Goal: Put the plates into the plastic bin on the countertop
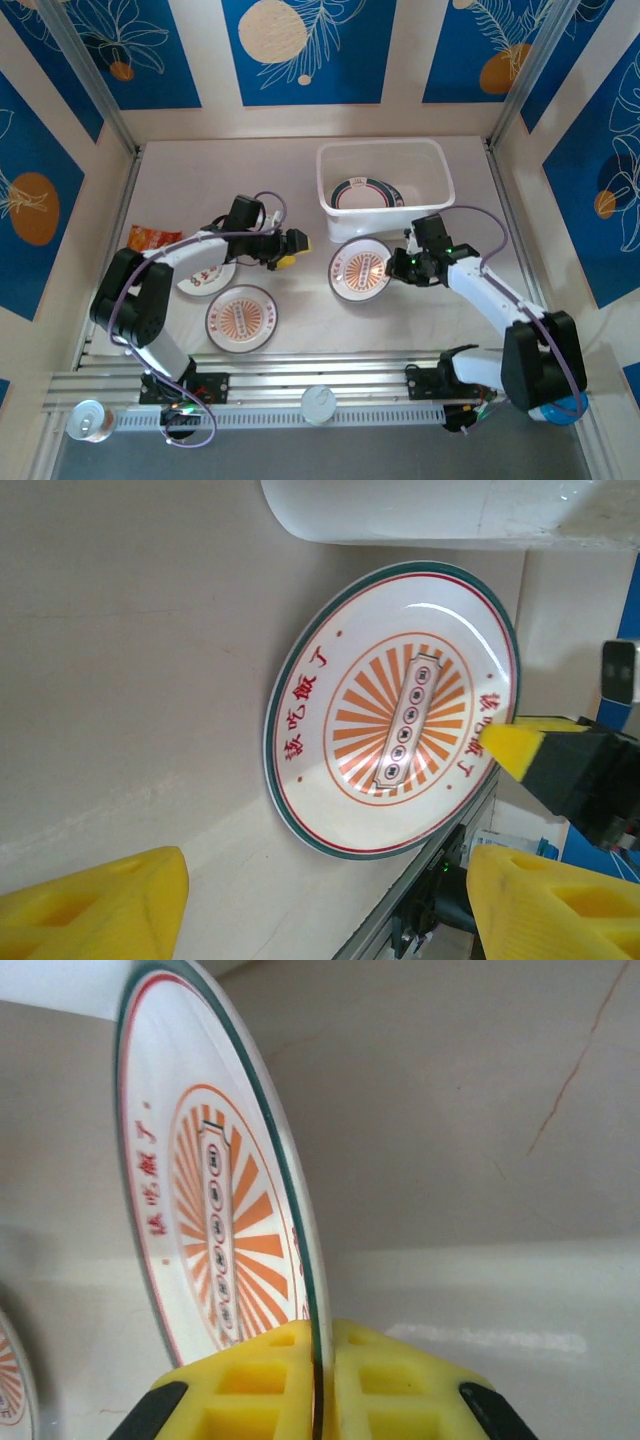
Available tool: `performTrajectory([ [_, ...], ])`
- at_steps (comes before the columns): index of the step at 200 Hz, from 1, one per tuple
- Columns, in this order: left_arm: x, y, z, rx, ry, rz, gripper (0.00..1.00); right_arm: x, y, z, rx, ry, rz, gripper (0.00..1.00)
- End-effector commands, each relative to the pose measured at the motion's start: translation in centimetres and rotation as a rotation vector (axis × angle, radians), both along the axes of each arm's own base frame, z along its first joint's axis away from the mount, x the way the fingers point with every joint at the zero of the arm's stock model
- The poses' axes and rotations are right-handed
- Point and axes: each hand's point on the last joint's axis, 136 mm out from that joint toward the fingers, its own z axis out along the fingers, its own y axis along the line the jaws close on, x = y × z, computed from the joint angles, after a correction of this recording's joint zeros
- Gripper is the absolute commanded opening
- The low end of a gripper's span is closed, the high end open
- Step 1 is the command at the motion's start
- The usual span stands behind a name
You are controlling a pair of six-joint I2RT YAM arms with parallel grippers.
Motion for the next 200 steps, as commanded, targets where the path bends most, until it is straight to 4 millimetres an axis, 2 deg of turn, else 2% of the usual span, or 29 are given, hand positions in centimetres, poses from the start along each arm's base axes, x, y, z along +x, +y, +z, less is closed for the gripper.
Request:
performTrajectory([
  [1,-0.8,0.0,0.7,0.005,-0.014,-0.011,0.73,-1.8,-0.3,1.2,0.007,-0.004,0.038,0.10],
  [38,-0.8,0.1,1.5,0.006,-0.039,-0.022,0.73,-2.9,-0.6,4.7,0.042,-0.061,0.062,0.08],
  [70,-0.5,0.3,3.1,-0.009,-0.070,-0.029,0.72,-3.9,0.9,7.4,0.119,-0.091,0.136,0.07],
  [109,0.3,1.8,4.8,0.005,-0.116,-0.004,0.72,-4.5,2.2,10.0,0.114,-0.142,0.223,0.06],
  [157,0.7,3.2,6.6,0.006,-0.167,0.037,0.72,-3.8,4.6,15.7,0.193,-0.271,0.326,0.05],
  [200,0.2,4.1,7.8,0.025,-0.195,0.045,0.72,-0.7,6.5,20.8,0.275,-0.371,0.358,0.04],
])
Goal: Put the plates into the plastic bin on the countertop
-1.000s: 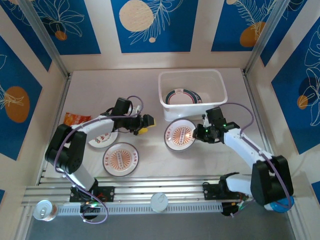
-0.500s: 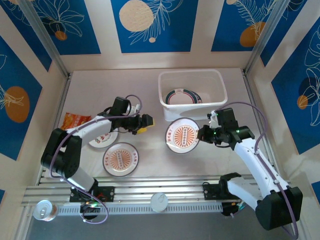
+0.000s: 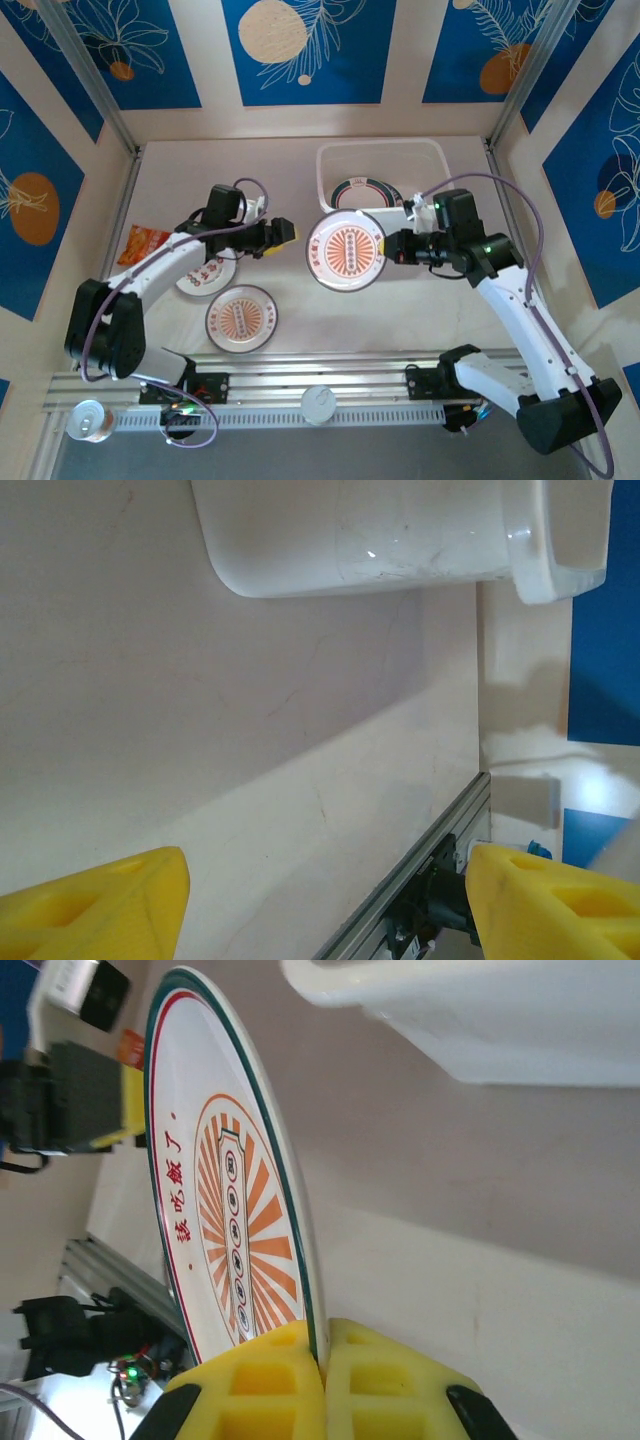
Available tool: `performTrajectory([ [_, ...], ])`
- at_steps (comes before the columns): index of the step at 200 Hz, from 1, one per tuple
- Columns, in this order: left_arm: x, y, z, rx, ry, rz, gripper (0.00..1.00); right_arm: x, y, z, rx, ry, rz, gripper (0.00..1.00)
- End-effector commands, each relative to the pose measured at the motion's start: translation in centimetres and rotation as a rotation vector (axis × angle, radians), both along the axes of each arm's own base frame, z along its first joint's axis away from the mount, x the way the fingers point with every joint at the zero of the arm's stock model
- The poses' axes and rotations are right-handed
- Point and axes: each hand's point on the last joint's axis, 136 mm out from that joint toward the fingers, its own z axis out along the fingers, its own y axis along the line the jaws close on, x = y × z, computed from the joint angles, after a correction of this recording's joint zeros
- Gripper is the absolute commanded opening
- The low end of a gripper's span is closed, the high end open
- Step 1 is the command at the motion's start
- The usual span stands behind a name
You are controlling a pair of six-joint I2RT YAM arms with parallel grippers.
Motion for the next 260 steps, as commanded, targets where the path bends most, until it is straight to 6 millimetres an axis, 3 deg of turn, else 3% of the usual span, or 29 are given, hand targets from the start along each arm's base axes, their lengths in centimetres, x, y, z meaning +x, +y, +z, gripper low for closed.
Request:
performTrajectory([
  [1,-0.1,0.9,1.5,0.019,-0.041,0.003,0.72,1.7,1.8,4.1,0.092,-0.087,0.063,0.04],
  [19,-0.1,1.4,2.1,0.031,-0.055,0.004,0.72,4.4,1.3,5.7,0.091,-0.135,0.032,0.03],
  [56,-0.3,2.6,3.1,0.055,-0.078,0.015,0.72,11.4,-1.7,7.0,0.066,-0.184,-0.050,0.02],
  [84,-1.0,4.2,3.2,0.092,-0.073,0.027,0.74,16.0,-3.0,5.8,0.054,-0.156,-0.037,0.02],
  [113,-2.6,6.6,2.4,0.149,-0.038,0.045,0.75,19.8,-4.9,2.7,0.012,-0.101,-0.068,0.02],
  [150,-4.2,8.9,1.3,0.196,0.000,0.077,0.76,21.2,-5.1,-0.3,0.027,-0.030,-0.072,0.02],
  [260,-8.3,10.5,-2.8,0.274,0.139,0.090,0.76,23.6,-4.1,-9.0,0.011,0.153,-0.020,0.03],
])
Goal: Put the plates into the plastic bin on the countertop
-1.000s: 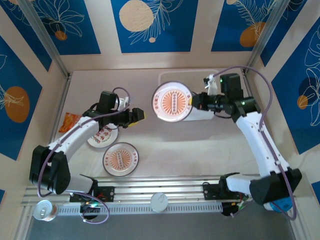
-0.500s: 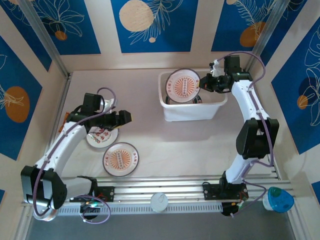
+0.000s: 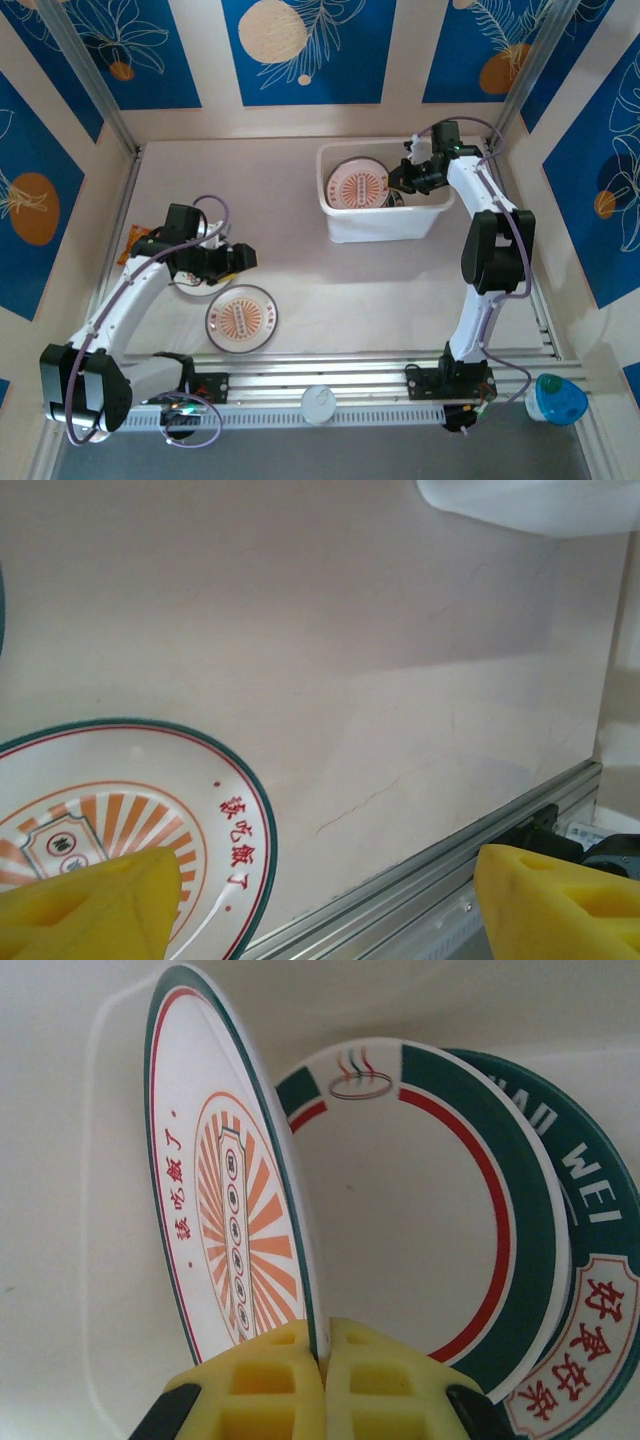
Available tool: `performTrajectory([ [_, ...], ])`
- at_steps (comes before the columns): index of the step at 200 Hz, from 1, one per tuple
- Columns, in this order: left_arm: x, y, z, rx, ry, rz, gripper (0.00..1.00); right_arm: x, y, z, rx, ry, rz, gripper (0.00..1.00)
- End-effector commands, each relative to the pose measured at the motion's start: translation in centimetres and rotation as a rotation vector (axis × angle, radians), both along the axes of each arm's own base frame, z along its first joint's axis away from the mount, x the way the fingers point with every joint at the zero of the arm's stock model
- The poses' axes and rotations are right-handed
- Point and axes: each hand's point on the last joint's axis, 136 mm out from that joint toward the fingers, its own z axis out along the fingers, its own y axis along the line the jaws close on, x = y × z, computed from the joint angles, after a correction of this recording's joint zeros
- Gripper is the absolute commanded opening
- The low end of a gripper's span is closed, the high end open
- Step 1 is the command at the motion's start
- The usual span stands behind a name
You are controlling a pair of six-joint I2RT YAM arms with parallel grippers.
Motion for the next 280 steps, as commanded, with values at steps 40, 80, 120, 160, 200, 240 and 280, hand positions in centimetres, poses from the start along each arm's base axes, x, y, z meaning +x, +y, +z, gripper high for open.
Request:
performTrajectory([
  [40,-2.9,1.0,-2.6,0.037,0.095,0.016,0.75,0.8,0.5,-0.9,-0.002,0.007,0.036,0.03],
  [80,-3.9,1.2,-3.7,0.045,0.138,0.030,0.73,1.0,0.5,-2.6,-0.014,0.039,0.045,0.10],
  [120,-4.3,1.1,-4.4,0.065,0.162,0.030,0.72,1.0,0.6,-3.1,-0.020,0.047,0.058,0.20],
  [160,-4.4,1.3,-5.7,0.128,0.195,0.031,0.72,0.9,0.5,-2.6,-0.054,0.040,0.047,0.46],
  [200,-4.3,0.9,-7.1,0.142,0.226,0.027,0.72,0.4,-0.3,0.1,-0.101,-0.030,0.003,0.62],
  [240,-4.5,0.2,-8.4,0.154,0.253,-0.011,0.71,-0.4,-0.8,3.3,-0.122,-0.107,-0.026,0.75],
  [280,-4.4,-0.1,-9.6,0.156,0.290,-0.039,0.65,-1.3,-1.4,5.2,-0.139,-0.145,-0.051,0.80],
])
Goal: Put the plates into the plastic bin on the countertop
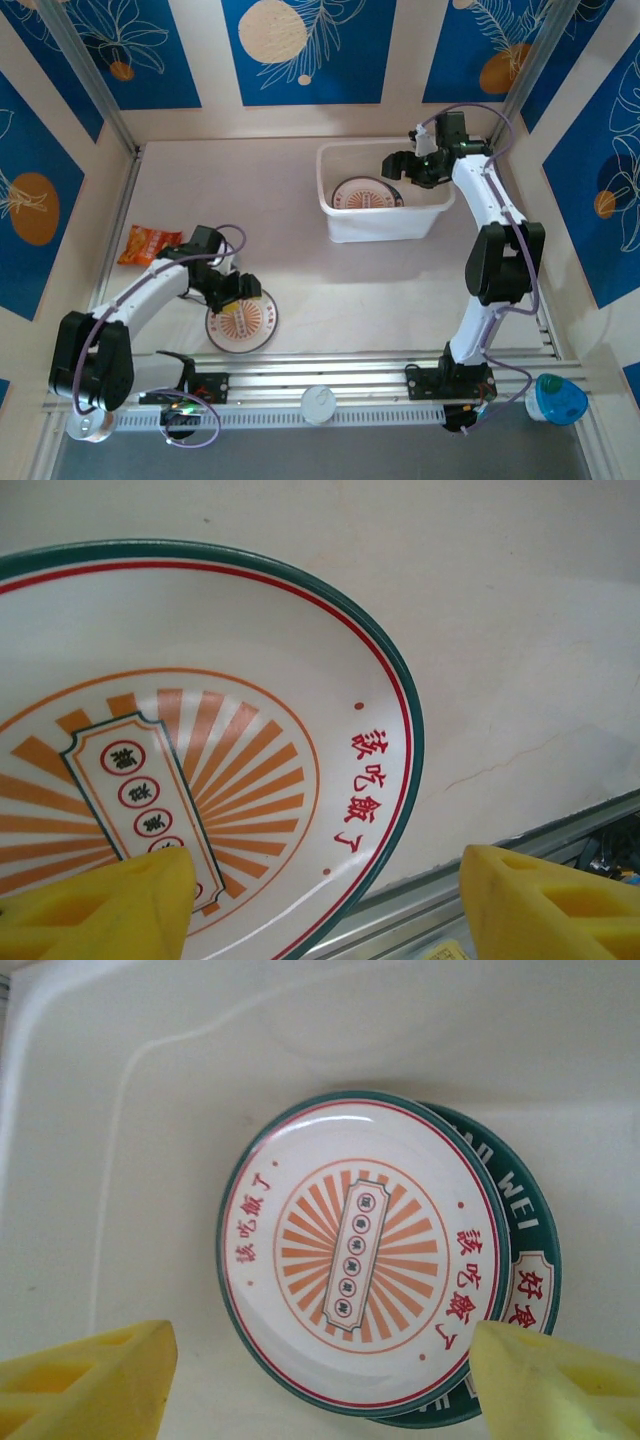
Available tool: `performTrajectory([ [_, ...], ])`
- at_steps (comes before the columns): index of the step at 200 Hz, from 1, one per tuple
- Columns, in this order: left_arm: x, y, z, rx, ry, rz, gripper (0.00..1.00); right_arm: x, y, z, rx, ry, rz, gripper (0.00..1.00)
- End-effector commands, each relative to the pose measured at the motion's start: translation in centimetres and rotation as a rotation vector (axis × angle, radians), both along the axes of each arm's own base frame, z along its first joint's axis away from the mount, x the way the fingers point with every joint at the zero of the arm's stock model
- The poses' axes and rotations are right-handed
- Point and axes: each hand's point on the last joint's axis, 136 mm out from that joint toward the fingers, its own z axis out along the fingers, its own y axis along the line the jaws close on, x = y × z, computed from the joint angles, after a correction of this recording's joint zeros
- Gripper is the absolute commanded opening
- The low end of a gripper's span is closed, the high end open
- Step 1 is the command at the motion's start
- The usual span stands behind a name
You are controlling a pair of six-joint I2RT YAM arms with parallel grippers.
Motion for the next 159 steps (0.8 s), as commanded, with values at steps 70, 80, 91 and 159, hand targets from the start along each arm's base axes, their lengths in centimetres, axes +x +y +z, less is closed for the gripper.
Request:
performTrajectory([
  [70,0.7,-1.2,-2.5,-0.012,0.065,-0.069,0.57,-5.1,-2.4,2.7,-0.048,-0.091,-0.093,0.80],
  [80,1.0,-1.3,-2.7,-0.016,0.070,-0.077,0.56,-5.9,-2.8,2.6,-0.062,-0.086,-0.101,0.80],
  [91,1.4,-1.6,-2.9,-0.024,0.074,-0.084,0.54,-6.7,-3.2,2.5,-0.069,-0.086,-0.108,0.80],
  [159,4.5,-4.1,-2.8,-0.101,0.075,-0.099,0.49,-9.3,-4.5,1.0,-0.080,-0.091,-0.178,0.80],
])
